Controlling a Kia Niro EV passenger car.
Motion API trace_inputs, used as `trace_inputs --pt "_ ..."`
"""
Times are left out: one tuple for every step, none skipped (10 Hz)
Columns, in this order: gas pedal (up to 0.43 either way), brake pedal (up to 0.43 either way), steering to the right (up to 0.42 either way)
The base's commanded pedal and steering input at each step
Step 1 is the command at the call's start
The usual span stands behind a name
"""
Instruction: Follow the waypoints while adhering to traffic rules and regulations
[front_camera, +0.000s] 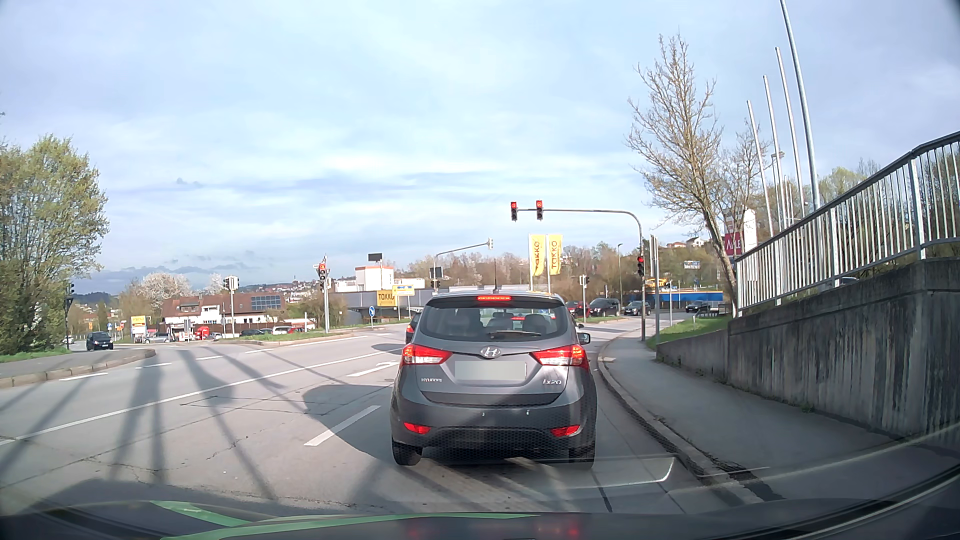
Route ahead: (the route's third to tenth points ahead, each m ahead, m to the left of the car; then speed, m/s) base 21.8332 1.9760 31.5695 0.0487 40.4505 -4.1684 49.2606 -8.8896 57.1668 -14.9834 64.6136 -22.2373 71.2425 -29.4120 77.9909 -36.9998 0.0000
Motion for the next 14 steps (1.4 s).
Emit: trace_inputs --pt "0.000 0.494 0.033" --pt "0.000 0.494 0.034" --pt "0.000 0.488 0.033" --pt "0.000 0.494 0.033" --pt "0.000 0.494 0.033" --pt "0.000 0.494 0.033" --pt "0.000 0.494 0.033" --pt "0.000 0.494 0.034" --pt "0.000 0.494 0.033" --pt "0.000 0.494 0.033" --pt "0.000 0.494 0.033" --pt "0.000 0.494 0.033" --pt "0.000 0.494 0.033" --pt "0.000 0.488 0.034"
